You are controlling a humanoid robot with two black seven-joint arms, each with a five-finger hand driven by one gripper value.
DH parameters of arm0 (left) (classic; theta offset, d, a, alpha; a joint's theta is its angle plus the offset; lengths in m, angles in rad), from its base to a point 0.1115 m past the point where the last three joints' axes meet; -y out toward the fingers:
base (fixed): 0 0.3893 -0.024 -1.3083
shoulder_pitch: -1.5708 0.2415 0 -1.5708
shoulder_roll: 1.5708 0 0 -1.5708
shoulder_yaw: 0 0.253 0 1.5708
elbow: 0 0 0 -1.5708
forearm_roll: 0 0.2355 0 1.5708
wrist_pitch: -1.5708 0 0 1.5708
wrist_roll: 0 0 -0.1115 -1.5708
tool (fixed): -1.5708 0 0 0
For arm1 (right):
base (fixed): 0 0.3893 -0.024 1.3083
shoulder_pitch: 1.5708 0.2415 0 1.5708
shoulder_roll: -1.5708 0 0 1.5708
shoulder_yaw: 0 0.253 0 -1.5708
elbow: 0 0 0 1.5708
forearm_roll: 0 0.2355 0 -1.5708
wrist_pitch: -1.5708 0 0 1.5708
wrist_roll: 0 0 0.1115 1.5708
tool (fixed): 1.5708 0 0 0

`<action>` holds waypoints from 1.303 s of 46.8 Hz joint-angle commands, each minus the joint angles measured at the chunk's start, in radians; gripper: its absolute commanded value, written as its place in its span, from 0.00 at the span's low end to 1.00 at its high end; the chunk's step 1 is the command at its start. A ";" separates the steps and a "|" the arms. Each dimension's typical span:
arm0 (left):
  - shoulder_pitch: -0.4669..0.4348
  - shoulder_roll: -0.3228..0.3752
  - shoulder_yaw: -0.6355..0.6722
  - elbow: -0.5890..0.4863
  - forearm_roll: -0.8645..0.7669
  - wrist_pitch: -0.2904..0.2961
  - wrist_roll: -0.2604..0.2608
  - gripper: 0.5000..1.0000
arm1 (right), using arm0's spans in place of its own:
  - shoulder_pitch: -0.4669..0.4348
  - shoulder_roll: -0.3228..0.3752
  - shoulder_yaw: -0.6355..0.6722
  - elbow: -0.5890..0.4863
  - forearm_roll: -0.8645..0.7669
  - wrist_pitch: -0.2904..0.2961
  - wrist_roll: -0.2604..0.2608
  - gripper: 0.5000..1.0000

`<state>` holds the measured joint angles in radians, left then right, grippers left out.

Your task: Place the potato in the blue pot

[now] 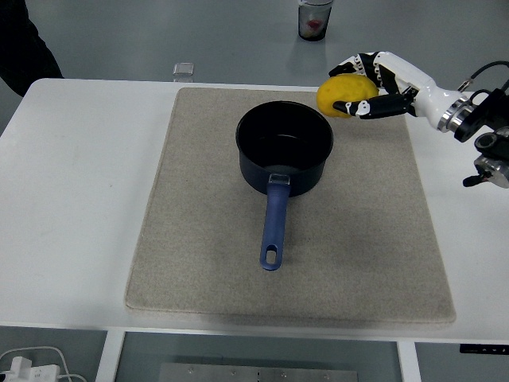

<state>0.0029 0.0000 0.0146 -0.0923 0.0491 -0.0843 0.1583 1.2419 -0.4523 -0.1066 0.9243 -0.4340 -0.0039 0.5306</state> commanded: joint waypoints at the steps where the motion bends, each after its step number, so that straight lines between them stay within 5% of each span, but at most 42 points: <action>1: 0.000 0.000 -0.001 0.000 0.000 0.000 0.001 0.99 | 0.007 0.049 -0.008 -0.039 0.000 -0.001 0.000 0.00; 33: 0.000 0.000 -0.001 0.006 0.000 0.000 0.000 0.99 | -0.004 0.337 -0.038 -0.246 0.021 -0.001 0.002 0.00; 54: 0.000 0.000 -0.001 0.008 0.000 0.000 0.001 0.99 | -0.056 0.363 -0.025 -0.274 0.023 -0.004 0.003 0.00; 61: 0.000 0.000 -0.001 0.008 0.000 0.000 0.001 0.99 | -0.062 0.363 -0.024 -0.274 0.024 -0.002 0.003 0.23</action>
<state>0.0032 0.0000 0.0138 -0.0844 0.0491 -0.0843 0.1589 1.1808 -0.0890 -0.1306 0.6503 -0.4105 -0.0069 0.5338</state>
